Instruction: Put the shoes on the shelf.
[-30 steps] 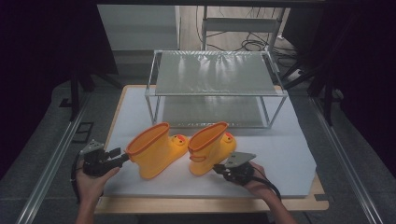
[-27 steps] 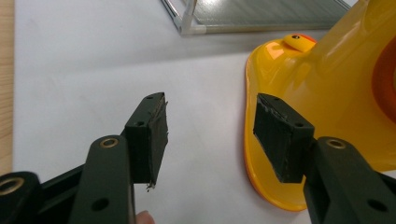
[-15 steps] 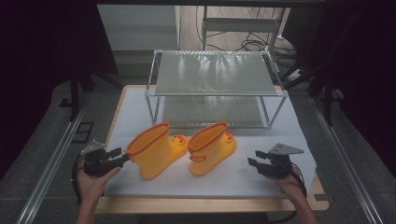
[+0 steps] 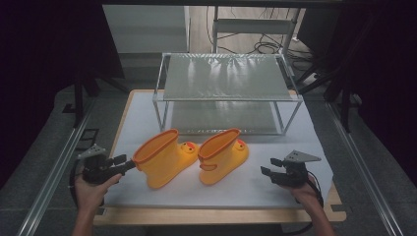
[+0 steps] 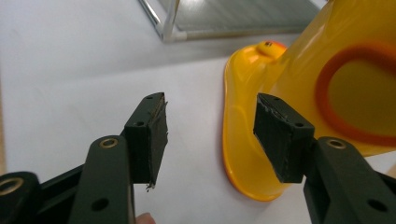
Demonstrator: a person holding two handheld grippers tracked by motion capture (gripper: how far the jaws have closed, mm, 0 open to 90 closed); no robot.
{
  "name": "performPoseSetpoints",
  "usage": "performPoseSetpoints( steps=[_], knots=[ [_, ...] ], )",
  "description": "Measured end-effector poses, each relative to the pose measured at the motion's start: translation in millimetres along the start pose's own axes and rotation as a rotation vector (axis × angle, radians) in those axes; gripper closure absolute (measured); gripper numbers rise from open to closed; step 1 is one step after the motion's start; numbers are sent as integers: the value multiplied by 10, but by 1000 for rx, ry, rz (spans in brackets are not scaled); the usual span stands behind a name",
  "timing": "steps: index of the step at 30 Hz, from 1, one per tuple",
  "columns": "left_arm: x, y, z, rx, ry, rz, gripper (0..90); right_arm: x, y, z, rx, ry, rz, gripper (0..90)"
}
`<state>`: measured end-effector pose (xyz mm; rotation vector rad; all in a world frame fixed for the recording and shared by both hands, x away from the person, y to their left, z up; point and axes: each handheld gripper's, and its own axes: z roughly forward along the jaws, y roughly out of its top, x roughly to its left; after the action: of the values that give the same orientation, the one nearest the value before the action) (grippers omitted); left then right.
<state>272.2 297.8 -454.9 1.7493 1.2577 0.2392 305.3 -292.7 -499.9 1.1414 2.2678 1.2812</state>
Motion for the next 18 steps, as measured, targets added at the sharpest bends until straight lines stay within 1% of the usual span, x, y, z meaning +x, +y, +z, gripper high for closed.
performPoseSetpoints(
  steps=[1,3,4,5,6,7,9,10,11,12,13,15,16,17,18],
  knots=[
    [16,52,-43,-1,-18,-2,442,-5,-3,1,5,-4,9,413],
    [24,143,-110,-2,-40,1,437,-15,-8,6,9,-9,16,415],
    [8,229,-162,5,-64,9,433,-20,-7,2,9,-6,23,420],
    [8,229,-162,5,-64,9,432,-20,-7,2,9,-6,23,420],
    [-11,294,-196,12,-80,20,432,-20,-5,0,7,-7,25,420],
    [-39,391,-238,22,-105,34,426,-21,2,-9,5,-10,24,421],
    [-77,514,-279,40,-149,50,420,-20,4,-12,4,-14,22,421],
    [-106,579,-302,41,-164,63,416,-23,4,-14,7,-17,19,421],
    [-106,579,-302,41,-164,63,413,-23,4,-14,7,-17,19,421],
    [-146,663,-332,45,-181,81,410,-32,-3,-12,13,-28,22,420],
    [-183,733,-354,48,-192,93,410,-32,-3,-12,13,-28,22,420],
    [-254,854,-386,48,-216,112,409,-48,-10,-8,16,-37,24,423],
    [-347,985,-385,60,-246,141,414,-63,-17,-9,21,-46,34,427],
    [-347,985,-385,60,-246,141,416,-63,-17,-9,21,-46,34,427],
    [-456,1099,-353,91,-261,174,420,-68,-19,-11,22,-47,35,429]
  ],
)
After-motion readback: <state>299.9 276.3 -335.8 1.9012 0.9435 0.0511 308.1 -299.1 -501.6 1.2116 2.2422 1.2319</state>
